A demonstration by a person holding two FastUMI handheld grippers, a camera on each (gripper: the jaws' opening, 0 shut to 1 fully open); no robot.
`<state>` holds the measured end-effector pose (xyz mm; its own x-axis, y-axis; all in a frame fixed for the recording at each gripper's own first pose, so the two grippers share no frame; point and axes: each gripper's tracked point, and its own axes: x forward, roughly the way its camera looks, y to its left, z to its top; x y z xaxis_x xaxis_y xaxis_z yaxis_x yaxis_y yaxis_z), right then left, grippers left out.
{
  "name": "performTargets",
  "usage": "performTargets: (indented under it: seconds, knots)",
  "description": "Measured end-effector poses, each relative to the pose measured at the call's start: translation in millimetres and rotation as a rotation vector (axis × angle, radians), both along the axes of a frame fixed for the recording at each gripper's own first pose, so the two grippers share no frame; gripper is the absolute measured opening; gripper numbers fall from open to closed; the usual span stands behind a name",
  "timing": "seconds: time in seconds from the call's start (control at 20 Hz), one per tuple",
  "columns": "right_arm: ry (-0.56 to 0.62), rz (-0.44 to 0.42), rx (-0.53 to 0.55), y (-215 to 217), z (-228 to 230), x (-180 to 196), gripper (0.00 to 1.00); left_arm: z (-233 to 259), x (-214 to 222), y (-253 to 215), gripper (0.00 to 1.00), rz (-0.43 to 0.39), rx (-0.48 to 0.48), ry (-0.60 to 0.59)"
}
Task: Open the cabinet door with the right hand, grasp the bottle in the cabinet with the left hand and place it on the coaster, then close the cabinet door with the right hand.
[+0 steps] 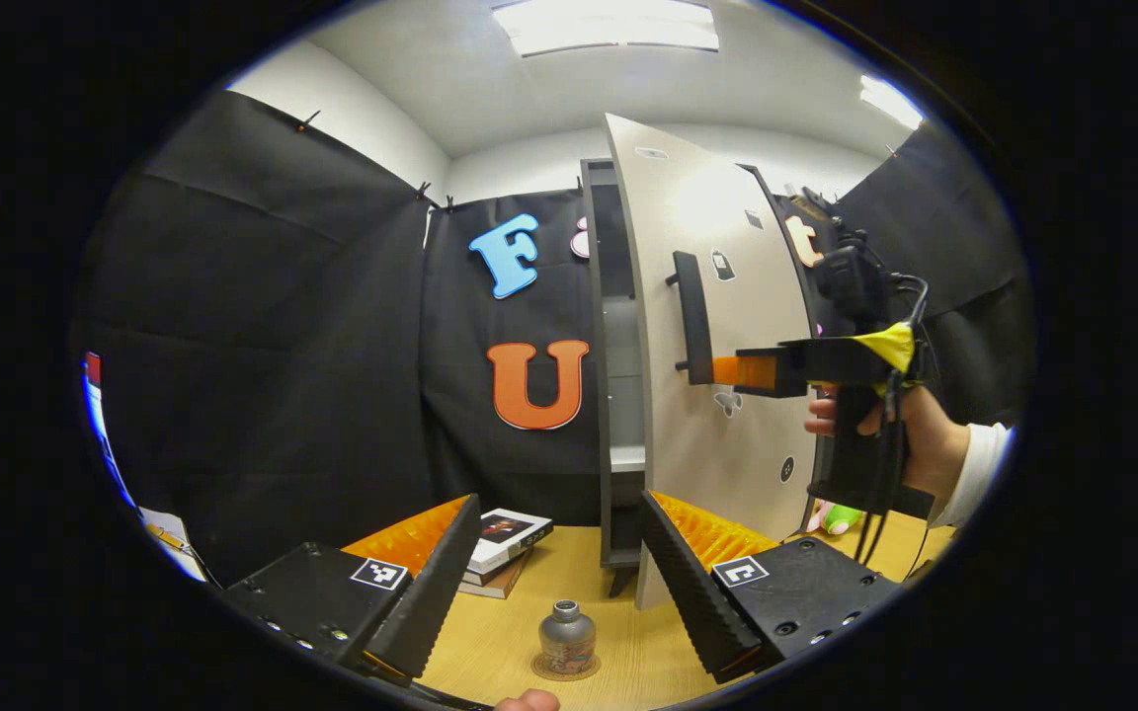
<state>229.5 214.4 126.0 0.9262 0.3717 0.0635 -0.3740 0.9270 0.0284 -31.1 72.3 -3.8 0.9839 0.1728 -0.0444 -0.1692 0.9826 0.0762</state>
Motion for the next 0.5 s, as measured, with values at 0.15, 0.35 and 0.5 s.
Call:
performTargets:
  seconds: [0.15,0.35,0.5]
  knots:
    - [0.001,-0.012,-0.002,4,-1,10,0.72,-1,-2,4,0.96,0.019,-0.008,0.008]
    - [0.001,-0.035,0.001,-5,1,9,0.73,-2,-2,6,0.96,0.03,-0.014,0.016]
    - [0.001,-0.051,0.015,-25,3,-12,0.7,-4,-3,4,0.96,0.024,-0.023,0.026]
